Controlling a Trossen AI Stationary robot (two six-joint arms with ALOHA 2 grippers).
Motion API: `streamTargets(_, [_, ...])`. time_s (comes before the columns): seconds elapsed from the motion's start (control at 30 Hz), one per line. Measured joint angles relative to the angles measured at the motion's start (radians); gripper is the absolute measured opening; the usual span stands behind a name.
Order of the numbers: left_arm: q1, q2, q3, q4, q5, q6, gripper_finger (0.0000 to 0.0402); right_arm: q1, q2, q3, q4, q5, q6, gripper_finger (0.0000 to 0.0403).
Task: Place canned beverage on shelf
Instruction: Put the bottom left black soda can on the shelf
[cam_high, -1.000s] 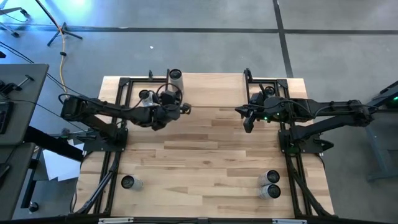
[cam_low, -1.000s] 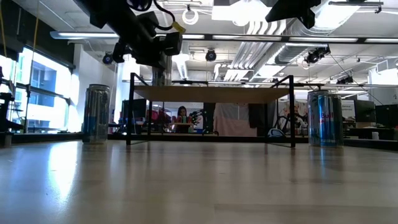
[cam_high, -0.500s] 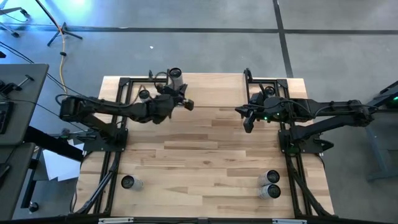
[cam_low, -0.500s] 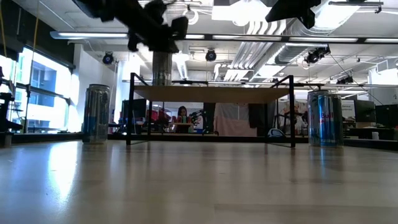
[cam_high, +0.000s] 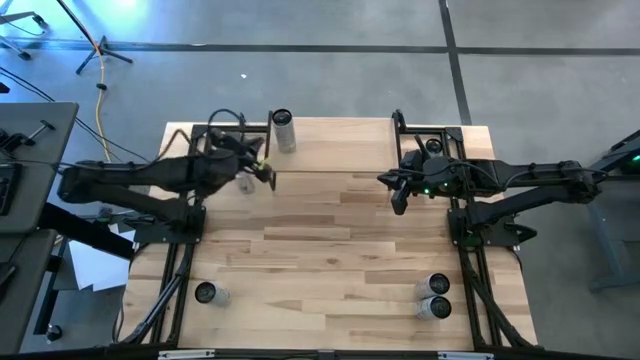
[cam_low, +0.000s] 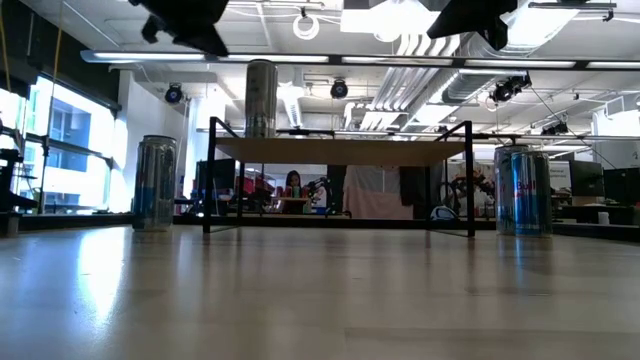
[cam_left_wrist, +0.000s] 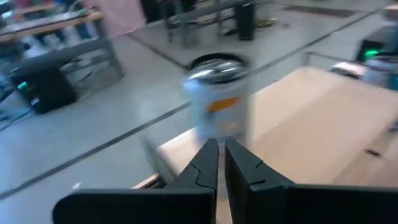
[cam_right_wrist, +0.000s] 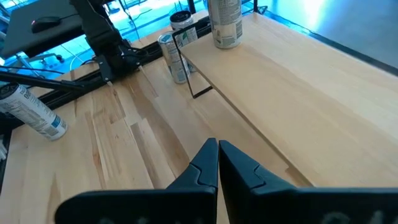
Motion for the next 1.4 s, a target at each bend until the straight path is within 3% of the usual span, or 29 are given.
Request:
streamTargets(0.13, [0.119, 0.029, -0.002, 0.004, 0.059, 0.087, 0.0, 0.0, 0.0, 0.0, 0.024, 0.022, -0.012, 0.0])
streamTargets(0.3, [0.278, 0.11, -0.002, 0.162, 0.306, 0.316, 0.0, 0.0, 0.0, 0.0, 0.062, 0.022, -0.031, 0.0])
streamTargets(0.4, [0.345, 0.147, -0.002, 0.253, 0.39, 0.414, 0.0, 0.0, 0.0, 0.0, 0.07, 0.013, -0.031, 0.0])
streamTargets(0.77, [0.393, 0.165, -0.002, 0.304, 0.453, 0.468, 0.0, 0.0, 0.004, 0.0, 0.092, 0.001, -0.008, 0.0])
streamTargets(1.07, [0.407, 0.203, -0.002, 0.327, 0.484, 0.56, 0.0, -0.016, 0.228, 0.0, 0.601, -0.067, -0.288, 0.0])
streamTargets(1.23, [0.406, 0.198, -0.002, 0.346, 0.526, 0.558, 0.0, -0.097, 0.379, 0.0, 0.802, -0.163, -0.232, 0.0])
streamTargets(1.4, [0.387, 0.195, -0.002, 0.341, 0.546, 0.552, 0.0, -0.171, 0.481, 0.0, 0.893, -0.186, -0.215, 0.0])
